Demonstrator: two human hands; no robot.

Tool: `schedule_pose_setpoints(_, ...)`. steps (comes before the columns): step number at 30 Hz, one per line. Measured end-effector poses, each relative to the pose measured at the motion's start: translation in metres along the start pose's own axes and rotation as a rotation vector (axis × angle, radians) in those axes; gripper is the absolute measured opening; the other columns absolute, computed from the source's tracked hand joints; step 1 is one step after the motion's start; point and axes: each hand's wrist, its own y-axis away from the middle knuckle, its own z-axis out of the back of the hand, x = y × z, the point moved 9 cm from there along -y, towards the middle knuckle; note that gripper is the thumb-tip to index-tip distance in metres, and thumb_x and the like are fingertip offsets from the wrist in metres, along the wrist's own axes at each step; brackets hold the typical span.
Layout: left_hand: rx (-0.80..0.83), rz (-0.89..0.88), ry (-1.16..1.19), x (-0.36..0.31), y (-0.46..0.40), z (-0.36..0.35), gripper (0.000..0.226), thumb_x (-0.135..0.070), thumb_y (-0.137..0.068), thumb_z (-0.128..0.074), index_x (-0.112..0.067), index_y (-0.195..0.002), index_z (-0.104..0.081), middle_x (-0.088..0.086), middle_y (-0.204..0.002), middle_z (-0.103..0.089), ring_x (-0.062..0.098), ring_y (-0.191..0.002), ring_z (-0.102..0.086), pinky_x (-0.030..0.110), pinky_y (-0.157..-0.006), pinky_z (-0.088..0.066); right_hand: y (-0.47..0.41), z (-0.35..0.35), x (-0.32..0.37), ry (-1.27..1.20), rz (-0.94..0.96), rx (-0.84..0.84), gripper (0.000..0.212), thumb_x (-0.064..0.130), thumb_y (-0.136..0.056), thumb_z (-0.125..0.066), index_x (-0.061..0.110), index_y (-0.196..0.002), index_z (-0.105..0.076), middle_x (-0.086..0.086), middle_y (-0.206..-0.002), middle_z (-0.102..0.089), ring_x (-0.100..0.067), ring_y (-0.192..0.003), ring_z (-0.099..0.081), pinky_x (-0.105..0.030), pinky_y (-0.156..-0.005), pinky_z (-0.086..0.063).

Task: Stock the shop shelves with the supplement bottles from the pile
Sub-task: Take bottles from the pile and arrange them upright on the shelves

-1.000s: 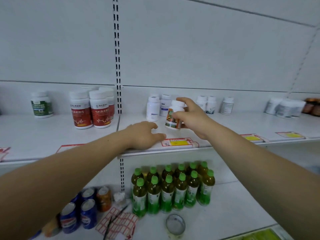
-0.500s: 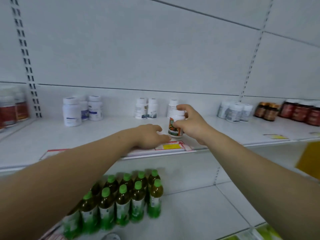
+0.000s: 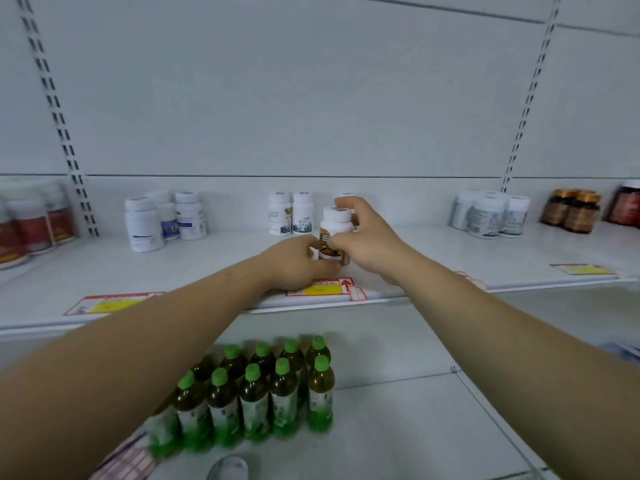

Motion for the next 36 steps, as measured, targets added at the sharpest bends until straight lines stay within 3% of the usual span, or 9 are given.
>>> schedule_pose_setpoints(2,-0.006,0.003,0.05,0.005,0.005,0.006,0.039,-0.051,-0.08,-0.064,-0.03,-0.112,-0.058,-0.003,-0.117,-0.06,0.015,-0.104,-0.057,0.028,-0.083,-0.044,-0.003,-0.008,0.003,-0.008,0.008,0.018,0.064,0.007,-0.08,-0.062,0.03,-0.135,-0.04,0.003,-0.116,-0.052,-0.008,-0.092,-0.057,-0.022,-0.071,-0.047)
schedule_pose_setpoints(6,0.074,0.074,-0.089,0.022,0.005,0.005,0.068,-0.059,-0.084,-0.056,-0.022,-0.14,-0.042,0.002,-0.144,-0.044,0.02,-0.126,-0.045,0.028,-0.097,-0.033,-0.011,-0.008,-0.002,0.042,-0.03,0.006,0.064,0.007,-0.081,-0.062,0.03,-0.137,-0.039,0.002,-0.12,-0.05,-0.012,-0.096,-0.056,-0.026,-0.077,-0.047)
schedule_pose_setpoints(9,0.117,0.051,-0.154,0.014,-0.004,-0.001,0.065,-0.058,-0.088,-0.049,-0.024,-0.142,-0.038,0.002,-0.148,-0.038,0.022,-0.133,-0.038,0.033,-0.108,-0.028,-0.015,0.009,-0.013,0.078,-0.075,-0.059,0.064,0.007,-0.082,-0.063,0.029,-0.137,-0.038,0.001,-0.121,-0.049,-0.018,-0.102,-0.054,-0.032,-0.086,-0.049)
schedule_pose_setpoints(14,0.189,0.036,-0.21,-0.007,-0.021,-0.018,0.064,-0.057,-0.093,-0.04,-0.022,-0.145,-0.032,0.004,-0.151,-0.033,0.023,-0.136,-0.034,0.033,-0.109,-0.025,-0.021,0.033,-0.033,0.157,-0.1,-0.085,0.065,0.007,-0.082,-0.066,0.027,-0.137,-0.038,0.001,-0.121,-0.05,-0.02,-0.107,-0.055,-0.037,-0.096,-0.048)
schedule_pose_setpoints(22,0.173,0.131,-0.276,-0.032,-0.065,-0.049,0.076,-0.065,-0.091,-0.032,-0.018,-0.15,-0.021,0.005,-0.157,-0.019,0.025,-0.142,-0.023,0.036,-0.115,-0.016,-0.077,0.068,-0.063,0.369,-0.014,0.082,0.067,0.003,-0.082,-0.064,0.021,-0.14,-0.037,-0.008,-0.131,-0.051,-0.024,-0.111,-0.053,-0.034,-0.094,-0.046)
schedule_pose_setpoints(29,0.218,0.248,-0.439,-0.02,-0.084,-0.063,0.089,-0.08,-0.08,-0.019,-0.028,-0.151,-0.009,0.005,-0.159,-0.004,0.031,-0.146,-0.001,0.054,-0.116,-0.008,-0.122,0.081,-0.086,0.517,0.094,0.115,0.061,0.006,-0.085,-0.057,0.018,-0.141,-0.034,-0.013,-0.132,-0.047,-0.028,-0.112,-0.051,-0.027,-0.082,-0.038)
schedule_pose_setpoints(32,0.238,0.264,-0.431,-0.021,-0.085,-0.061,0.081,-0.074,-0.086,-0.022,-0.027,-0.151,-0.008,0.003,-0.16,-0.004,0.029,-0.146,-0.002,0.051,-0.117,-0.008,-0.137,0.079,-0.09,0.55,0.125,0.126,0.06,0.007,-0.086,-0.055,0.017,-0.141,-0.035,-0.014,-0.133,-0.048,-0.03,-0.115,-0.051,-0.029,-0.086,-0.039)
schedule_pose_setpoints(36,0.197,0.284,-0.383,-0.028,-0.092,-0.053,0.08,-0.071,-0.087,-0.027,-0.022,-0.15,-0.019,0.005,-0.157,-0.017,0.025,-0.143,-0.02,0.044,-0.117,-0.016,-0.151,0.076,-0.095,0.598,0.152,0.133,0.056,0.009,-0.089,-0.052,0.017,-0.141,-0.036,-0.014,-0.133,-0.049,-0.031,-0.117,-0.05,-0.03,-0.089,-0.038)
